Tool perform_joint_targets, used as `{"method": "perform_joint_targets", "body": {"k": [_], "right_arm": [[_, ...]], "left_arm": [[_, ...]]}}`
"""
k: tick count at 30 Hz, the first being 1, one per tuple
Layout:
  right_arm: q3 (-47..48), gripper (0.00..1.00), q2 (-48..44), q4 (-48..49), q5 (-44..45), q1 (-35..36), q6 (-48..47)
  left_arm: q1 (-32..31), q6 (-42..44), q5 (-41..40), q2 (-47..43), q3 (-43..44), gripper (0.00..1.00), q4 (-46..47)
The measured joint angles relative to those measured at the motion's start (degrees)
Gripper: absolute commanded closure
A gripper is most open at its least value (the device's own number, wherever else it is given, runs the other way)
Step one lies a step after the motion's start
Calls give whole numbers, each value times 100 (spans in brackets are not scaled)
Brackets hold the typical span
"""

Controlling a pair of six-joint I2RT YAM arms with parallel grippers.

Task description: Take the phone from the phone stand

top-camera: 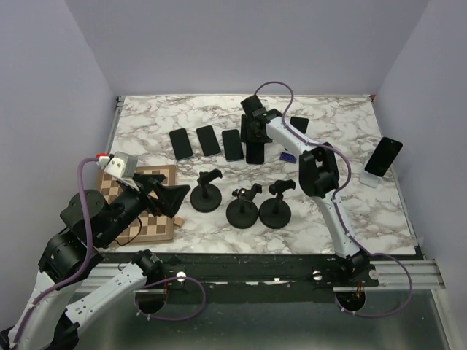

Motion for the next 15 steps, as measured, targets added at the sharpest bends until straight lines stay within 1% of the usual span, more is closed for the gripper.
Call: {"method": "perform_joint_targets", "body": {"k": [5,9,12,15], "right_arm": [[31,56,24,11,57,31,72],[33,42,24,44,59,59,142],[33,33,33,52,103,81,129],[33,23,37,61,155,103,68]], "left_arm": [[0,-28,4,17,2,5,2],[0,-44,24,74,4,4,4],[0,-63,44,118,4,2,2],[0,-81,57,125,7,2,2]]}}
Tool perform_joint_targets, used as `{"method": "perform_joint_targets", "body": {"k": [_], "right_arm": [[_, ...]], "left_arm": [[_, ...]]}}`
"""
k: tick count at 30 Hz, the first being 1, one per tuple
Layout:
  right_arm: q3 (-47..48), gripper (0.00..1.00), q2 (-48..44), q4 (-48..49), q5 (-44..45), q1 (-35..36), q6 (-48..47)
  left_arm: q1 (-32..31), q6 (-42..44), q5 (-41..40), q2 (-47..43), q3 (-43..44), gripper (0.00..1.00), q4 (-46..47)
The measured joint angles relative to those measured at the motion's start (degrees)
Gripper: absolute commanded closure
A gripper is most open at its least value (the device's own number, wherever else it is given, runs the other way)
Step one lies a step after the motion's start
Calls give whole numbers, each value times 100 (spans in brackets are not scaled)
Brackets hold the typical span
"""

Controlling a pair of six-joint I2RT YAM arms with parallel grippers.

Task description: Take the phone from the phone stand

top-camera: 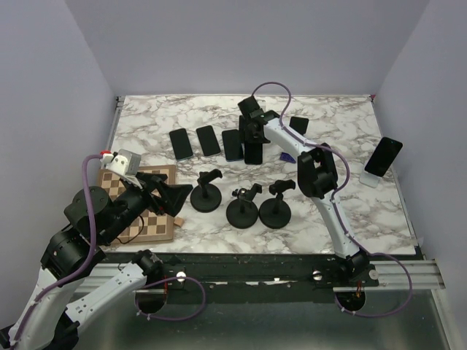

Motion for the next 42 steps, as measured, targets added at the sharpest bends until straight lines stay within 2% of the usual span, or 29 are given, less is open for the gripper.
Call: {"method": "perform_joint_targets", "body": {"k": [3,8,17,21,30,38,42], "right_arm": [[-9,14,0,13,28,15,-81],[-22,4,2,90,2,39,-212],[-63,2,-46,114,-151,42,-326],[-551,2,-422,92,-315,42,-321],[-2271,2,-2538,225,-350,52,-365],[-4592,2,-5106,841,26,-83,-317],[-5396,2,-6387,1051,306,-481,-251]], "left_arm": [[0,-11,2,0,7,1,2],[0,-63,55,0,7,1,4],[0,-181,199,0,7,1,39],[0,-232,249,0,7,1,57],[0,-378,549,7,-164,1,337],[26,-385,745,208,-385,1,629],[35,-367,988,603,-367,1,800]]}}
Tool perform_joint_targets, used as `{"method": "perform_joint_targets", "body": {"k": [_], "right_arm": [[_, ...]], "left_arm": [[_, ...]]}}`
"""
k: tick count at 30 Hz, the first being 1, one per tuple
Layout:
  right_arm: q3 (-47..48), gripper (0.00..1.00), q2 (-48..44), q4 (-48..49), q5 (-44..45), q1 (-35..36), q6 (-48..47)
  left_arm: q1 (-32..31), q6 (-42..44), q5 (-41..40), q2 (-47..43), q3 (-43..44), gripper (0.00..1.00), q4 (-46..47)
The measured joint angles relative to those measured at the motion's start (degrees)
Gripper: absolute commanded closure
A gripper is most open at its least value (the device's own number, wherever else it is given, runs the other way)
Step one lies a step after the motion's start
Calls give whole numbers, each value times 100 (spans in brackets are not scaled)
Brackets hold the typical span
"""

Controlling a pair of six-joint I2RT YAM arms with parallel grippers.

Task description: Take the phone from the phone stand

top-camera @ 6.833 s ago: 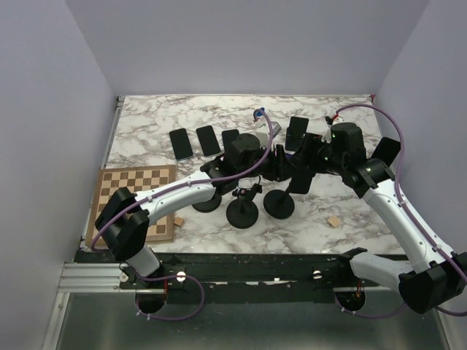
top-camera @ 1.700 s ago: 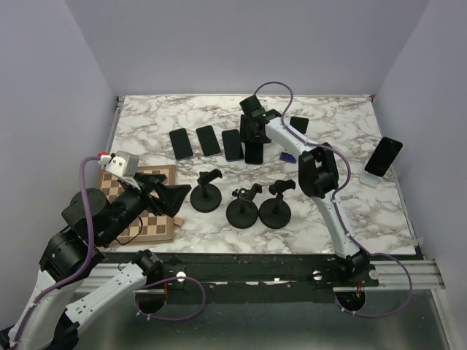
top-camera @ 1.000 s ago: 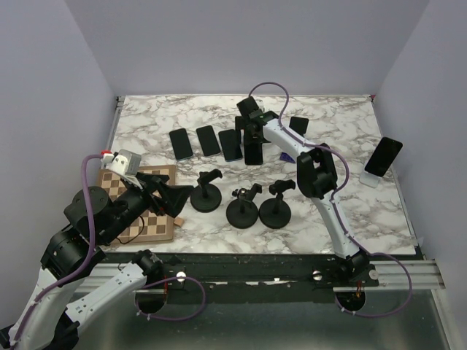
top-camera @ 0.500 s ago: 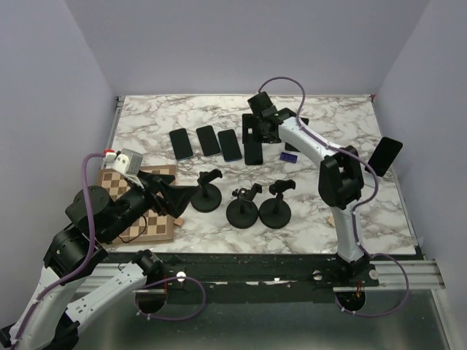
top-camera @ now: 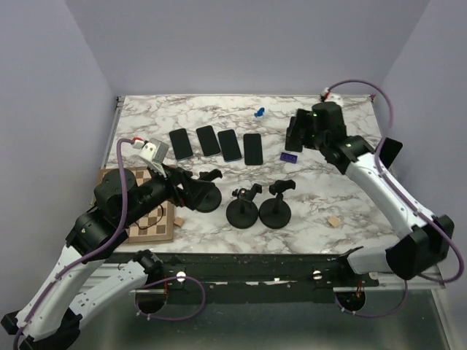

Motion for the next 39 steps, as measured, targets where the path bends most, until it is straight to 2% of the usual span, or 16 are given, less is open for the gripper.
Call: {"method": "perform_joint_targets", "body": {"k": [5,10,16,23,32,39], "right_arm": [[-389,2,-1051,251,328,-844,105],[-619,2,-1580,256,621,-1709,286],[-654,2,-1488,227,575,-2774,407],[-793,0,-1235,177,28,-4258,599],[-800,0,-1014,328,-199,-4725,579],[-876,0,-612,658,-455,-4804,72]], "left_arm": [[17,11,291,339,44,1,260],[28,28,656,815,321,1,479],[28,-37,1032,997,341,1,710],[28,-48,1314,1005,358,1,774],[28,-39,1622,730,195,1,874],[28,365,1980,721,184,1,881]]}}
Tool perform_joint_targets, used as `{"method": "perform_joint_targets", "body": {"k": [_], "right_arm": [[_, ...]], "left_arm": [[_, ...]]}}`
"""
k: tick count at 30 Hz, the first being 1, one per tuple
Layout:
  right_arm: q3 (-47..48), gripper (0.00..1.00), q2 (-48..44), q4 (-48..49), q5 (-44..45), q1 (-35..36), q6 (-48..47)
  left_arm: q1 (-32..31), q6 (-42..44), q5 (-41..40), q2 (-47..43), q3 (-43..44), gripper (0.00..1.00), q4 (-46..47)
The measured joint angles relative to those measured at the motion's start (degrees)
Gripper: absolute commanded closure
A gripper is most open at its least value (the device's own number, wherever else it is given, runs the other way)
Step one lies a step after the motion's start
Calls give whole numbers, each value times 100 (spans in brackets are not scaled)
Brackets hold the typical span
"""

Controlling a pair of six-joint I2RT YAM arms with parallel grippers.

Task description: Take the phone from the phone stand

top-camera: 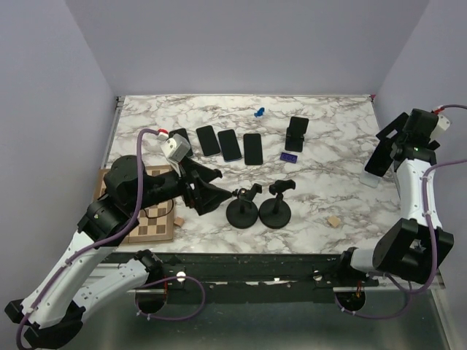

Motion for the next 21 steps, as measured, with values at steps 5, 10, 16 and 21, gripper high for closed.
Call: {"method": "perform_joint_targets", "body": {"k": [5,10,16,21], "right_arm": [[-140,0,269,164,-24,7,-437],[-474,0,323,417,-251,7,-909],[-553,0,433,798,-551,7,-1237],[-678,0,570,1084,-603,7,-1394]], "left_arm": [[0,592,210,15,-85,1,0],[2,1102,225,24,-306,2,35],[-9,1327,278,-7,-706,1,192],[-96,1462,245,-175,-870,2,190]]}}
